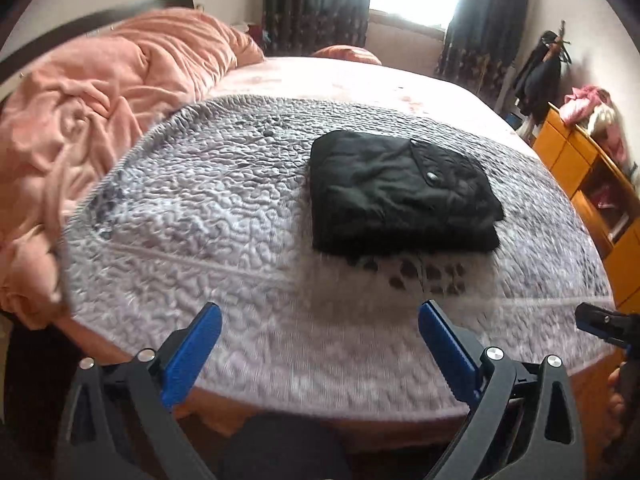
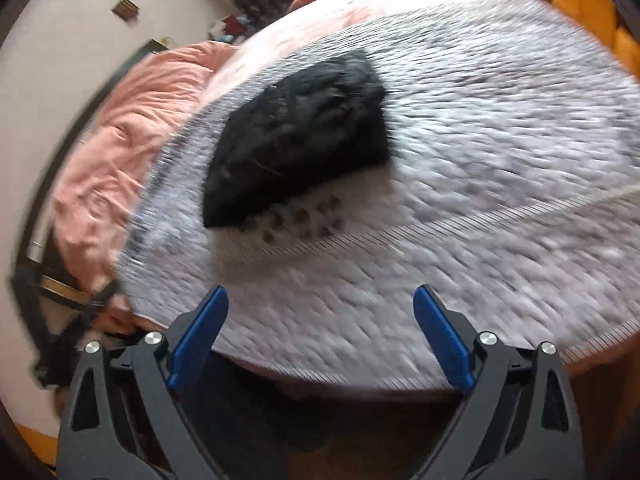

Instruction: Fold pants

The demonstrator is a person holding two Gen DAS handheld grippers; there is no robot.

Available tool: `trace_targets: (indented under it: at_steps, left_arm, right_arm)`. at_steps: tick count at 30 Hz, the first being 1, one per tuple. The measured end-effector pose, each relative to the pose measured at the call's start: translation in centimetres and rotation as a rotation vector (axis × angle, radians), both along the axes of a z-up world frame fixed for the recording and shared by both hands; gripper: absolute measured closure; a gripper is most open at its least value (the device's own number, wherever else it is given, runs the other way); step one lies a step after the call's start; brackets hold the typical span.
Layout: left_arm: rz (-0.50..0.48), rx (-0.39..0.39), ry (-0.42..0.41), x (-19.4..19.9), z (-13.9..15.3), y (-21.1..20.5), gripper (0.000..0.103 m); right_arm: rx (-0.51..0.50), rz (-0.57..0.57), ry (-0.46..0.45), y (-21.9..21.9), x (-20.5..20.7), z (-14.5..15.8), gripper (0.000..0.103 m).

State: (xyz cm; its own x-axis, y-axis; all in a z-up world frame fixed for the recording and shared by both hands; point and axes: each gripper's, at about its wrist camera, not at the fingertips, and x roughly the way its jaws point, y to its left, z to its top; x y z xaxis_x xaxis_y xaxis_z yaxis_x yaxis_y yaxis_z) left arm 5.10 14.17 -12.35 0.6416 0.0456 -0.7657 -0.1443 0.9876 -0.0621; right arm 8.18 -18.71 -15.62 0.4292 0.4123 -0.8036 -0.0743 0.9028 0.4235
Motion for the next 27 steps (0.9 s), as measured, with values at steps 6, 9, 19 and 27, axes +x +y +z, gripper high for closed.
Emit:
trace_targets:
  at_steps: [6,9,19,27]
  left_arm:
    - [0.018,-0.047,-0.012,-7.4,2.2,-1.6,0.004]
    - [0.020,-0.046,-0.063,-11.0,5.0,-2.9,0.004]
    - [0.032,0.047,-0.182,-18.0,13.6,-6.7,0.004]
    - [0.012,0.063,-0.261,-20.1,18.0,-7.8,0.004]
  right_arm:
    - [-0.190,-0.039,-0.088,-0.8,-7.9,2.7,0.007]
    - [-0.231,-0.047,-0.152,-0.5,-10.8,6.1,0.007]
    - [-0.331,-0.090,-0.438,2.1,-18.1,19.0,0.006]
    - [-0.348,-0.084,-0.535,3.1,-21.6,23.9,0.006]
